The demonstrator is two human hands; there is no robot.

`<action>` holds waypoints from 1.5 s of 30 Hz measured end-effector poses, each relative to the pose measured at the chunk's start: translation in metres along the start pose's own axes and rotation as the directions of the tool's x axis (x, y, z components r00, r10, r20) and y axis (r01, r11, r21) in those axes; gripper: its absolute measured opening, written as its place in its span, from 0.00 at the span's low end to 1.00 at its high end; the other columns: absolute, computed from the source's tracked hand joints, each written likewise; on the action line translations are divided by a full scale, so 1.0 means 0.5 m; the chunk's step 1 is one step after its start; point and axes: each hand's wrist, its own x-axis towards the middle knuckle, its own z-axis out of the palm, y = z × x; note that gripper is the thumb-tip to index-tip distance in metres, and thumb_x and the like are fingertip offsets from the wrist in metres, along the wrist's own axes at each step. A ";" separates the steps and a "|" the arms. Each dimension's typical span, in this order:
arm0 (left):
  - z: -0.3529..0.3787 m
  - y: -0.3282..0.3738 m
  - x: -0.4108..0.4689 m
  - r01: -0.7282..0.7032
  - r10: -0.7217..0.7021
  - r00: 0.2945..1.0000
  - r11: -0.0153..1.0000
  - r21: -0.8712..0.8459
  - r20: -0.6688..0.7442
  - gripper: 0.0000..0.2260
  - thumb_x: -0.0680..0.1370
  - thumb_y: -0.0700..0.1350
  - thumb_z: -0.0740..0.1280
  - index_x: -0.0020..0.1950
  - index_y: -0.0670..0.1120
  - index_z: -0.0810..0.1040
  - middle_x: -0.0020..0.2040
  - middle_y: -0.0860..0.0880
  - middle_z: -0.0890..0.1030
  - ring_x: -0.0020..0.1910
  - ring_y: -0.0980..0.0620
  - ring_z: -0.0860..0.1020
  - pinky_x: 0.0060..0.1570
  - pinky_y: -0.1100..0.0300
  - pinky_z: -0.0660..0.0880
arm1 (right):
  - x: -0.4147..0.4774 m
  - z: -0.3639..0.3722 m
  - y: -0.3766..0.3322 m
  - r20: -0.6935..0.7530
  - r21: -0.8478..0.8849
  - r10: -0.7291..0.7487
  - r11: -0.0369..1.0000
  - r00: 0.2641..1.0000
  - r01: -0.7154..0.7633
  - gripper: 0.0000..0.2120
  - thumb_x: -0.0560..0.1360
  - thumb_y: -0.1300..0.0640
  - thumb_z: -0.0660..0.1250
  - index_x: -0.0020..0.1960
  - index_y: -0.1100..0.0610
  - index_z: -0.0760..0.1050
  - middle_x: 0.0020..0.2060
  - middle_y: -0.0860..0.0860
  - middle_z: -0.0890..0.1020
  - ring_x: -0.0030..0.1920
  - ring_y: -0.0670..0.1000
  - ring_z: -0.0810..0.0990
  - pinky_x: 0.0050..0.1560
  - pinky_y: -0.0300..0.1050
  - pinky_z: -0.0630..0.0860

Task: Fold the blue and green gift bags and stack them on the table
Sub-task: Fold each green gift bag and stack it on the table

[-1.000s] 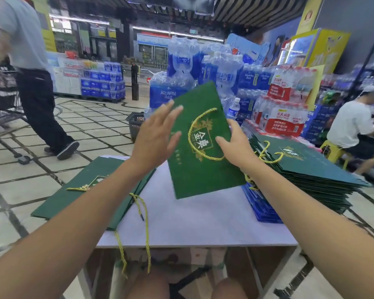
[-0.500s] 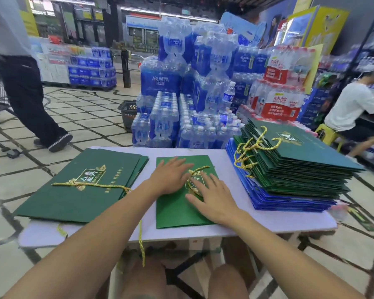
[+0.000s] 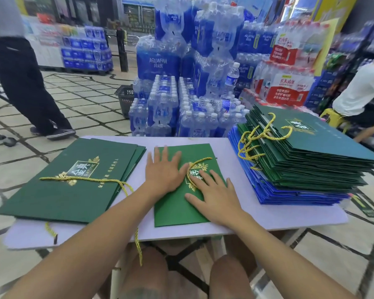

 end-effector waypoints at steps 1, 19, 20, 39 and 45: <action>-0.003 -0.003 -0.009 0.101 -0.101 0.995 0.995 -0.014 -0.014 0.34 0.83 0.68 0.44 0.85 0.51 0.50 0.84 0.38 0.49 0.83 0.36 0.44 0.79 0.40 0.41 | -0.001 0.000 0.000 -0.013 0.020 -0.001 1.000 1.000 0.001 0.35 0.76 0.25 0.45 0.81 0.37 0.51 0.82 0.42 0.53 0.82 0.51 0.48 0.78 0.67 0.48; -0.152 -0.004 -0.166 0.071 -0.229 0.968 -0.146 -0.987 0.104 0.20 0.82 0.32 0.62 0.68 0.53 0.74 0.52 0.47 0.87 0.45 0.45 0.87 0.36 0.52 0.83 | 0.008 -0.079 -0.027 -0.063 0.523 0.264 0.830 0.962 -0.193 0.40 0.74 0.28 0.64 0.78 0.49 0.63 0.78 0.54 0.64 0.75 0.55 0.65 0.71 0.52 0.67; -0.175 -0.009 -0.170 0.016 -0.260 0.964 -0.143 -0.990 0.053 0.20 0.83 0.32 0.62 0.66 0.54 0.74 0.53 0.48 0.87 0.44 0.46 0.87 0.36 0.52 0.83 | 0.012 -0.106 -0.038 -0.075 0.572 0.250 0.804 0.965 -0.164 0.37 0.75 0.30 0.66 0.76 0.50 0.65 0.74 0.54 0.69 0.70 0.53 0.71 0.65 0.49 0.70; -0.371 0.418 0.111 -0.176 0.034 0.983 0.449 -0.876 -0.180 0.29 0.67 0.54 0.65 0.67 0.48 0.74 0.62 0.46 0.80 0.61 0.43 0.79 0.64 0.48 0.77 | -0.072 -0.595 0.335 -0.305 0.279 0.451 0.884 0.839 -0.374 0.40 0.73 0.29 0.67 0.75 0.54 0.70 0.73 0.54 0.74 0.69 0.57 0.75 0.64 0.53 0.73; -0.252 0.502 0.141 -0.069 0.100 0.995 0.622 -0.780 -0.009 0.31 0.66 0.58 0.64 0.67 0.47 0.78 0.65 0.45 0.79 0.63 0.43 0.78 0.65 0.47 0.76 | -0.104 -0.487 0.437 -0.189 0.213 0.563 0.823 0.805 -0.526 0.41 0.74 0.29 0.65 0.78 0.53 0.65 0.76 0.54 0.71 0.72 0.59 0.72 0.68 0.54 0.73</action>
